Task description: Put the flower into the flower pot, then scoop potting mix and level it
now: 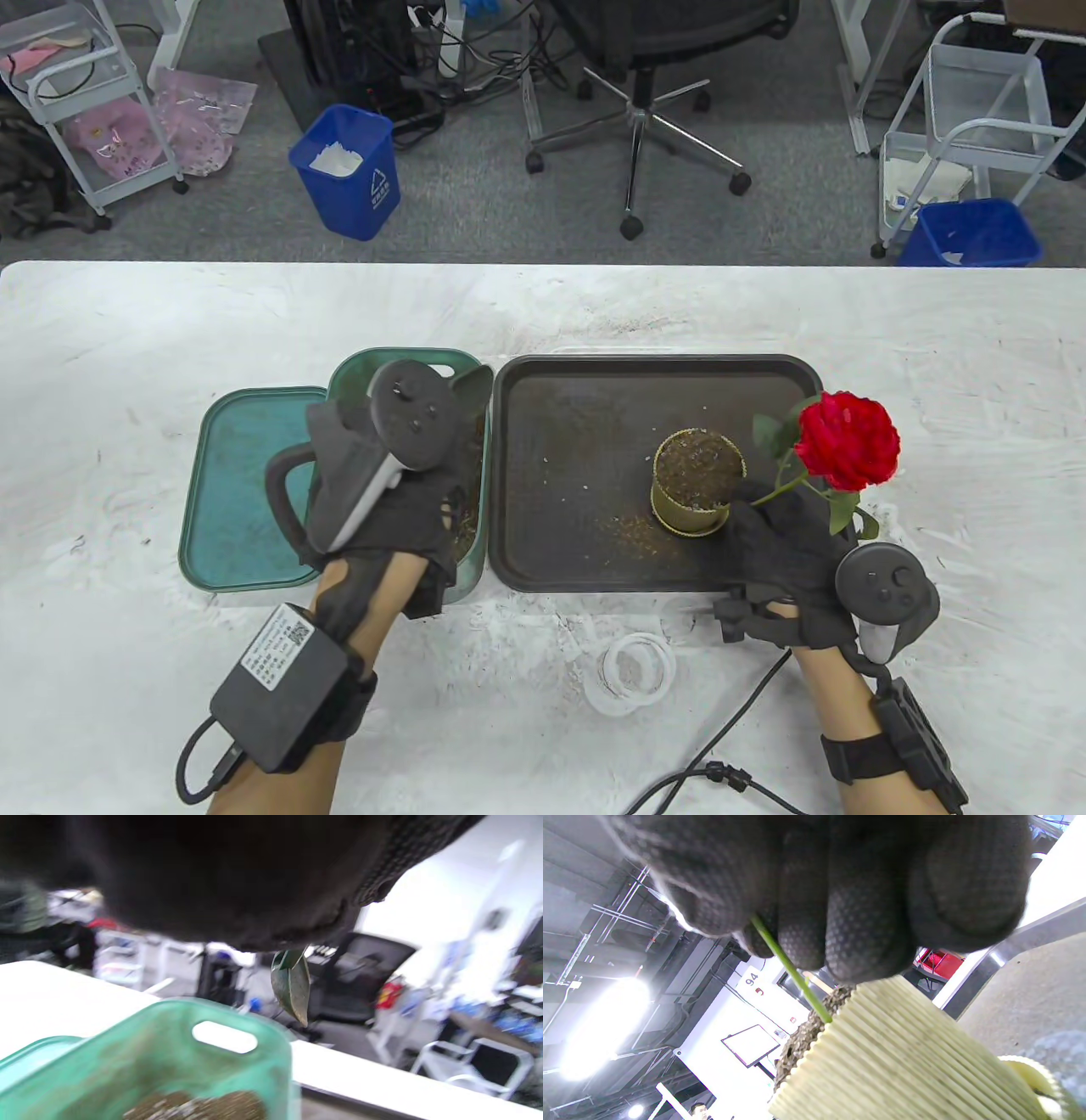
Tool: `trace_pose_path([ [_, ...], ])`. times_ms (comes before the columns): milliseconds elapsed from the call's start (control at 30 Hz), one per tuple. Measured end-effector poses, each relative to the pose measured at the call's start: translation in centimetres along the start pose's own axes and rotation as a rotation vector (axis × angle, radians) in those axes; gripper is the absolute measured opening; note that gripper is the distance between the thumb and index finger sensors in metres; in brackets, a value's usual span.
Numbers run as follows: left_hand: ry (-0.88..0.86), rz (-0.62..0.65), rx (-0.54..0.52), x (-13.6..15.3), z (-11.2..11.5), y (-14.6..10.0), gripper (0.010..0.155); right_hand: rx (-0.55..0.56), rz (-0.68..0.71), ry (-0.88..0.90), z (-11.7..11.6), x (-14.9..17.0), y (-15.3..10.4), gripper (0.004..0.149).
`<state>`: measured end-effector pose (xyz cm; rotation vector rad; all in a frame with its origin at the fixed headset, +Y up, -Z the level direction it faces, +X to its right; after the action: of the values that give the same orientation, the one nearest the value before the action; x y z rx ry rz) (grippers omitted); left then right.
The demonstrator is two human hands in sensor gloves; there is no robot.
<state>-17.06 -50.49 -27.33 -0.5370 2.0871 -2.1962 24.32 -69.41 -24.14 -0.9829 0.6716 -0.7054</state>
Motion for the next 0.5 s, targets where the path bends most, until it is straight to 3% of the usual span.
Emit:
trace_pose_path([
  [233, 0.166, -0.363, 0.297, 5.9, 5.8, 4.5, 0.053, -0.001, 0.002, -0.001, 0.0, 0.0, 0.0, 0.037],
  [400, 0.102, -0.484, 0.490, 8.0, 9.6, 5.6, 0.055, -0.001, -0.004, 0.004, 0.0, 0.1, 0.0, 0.038],
  [500, 0.048, -0.525, 0.517, 8.8, 10.9, 6.2, 0.055, 0.000, -0.001, 0.002, 0.0, 0.1, 0.0, 0.038],
])
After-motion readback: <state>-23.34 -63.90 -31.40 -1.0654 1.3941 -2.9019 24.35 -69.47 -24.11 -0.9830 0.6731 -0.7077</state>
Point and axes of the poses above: the tracker on the back of each hand, its own x axis roughly to the little-finger side, its own y axis roughly from the wrist to the fingertips, z = x × y, the point moved 2 cm from there along y, roughly from the wrist to the fingertips, and after that the axes turned 4 degrees about -y, right-handed, at the moved point
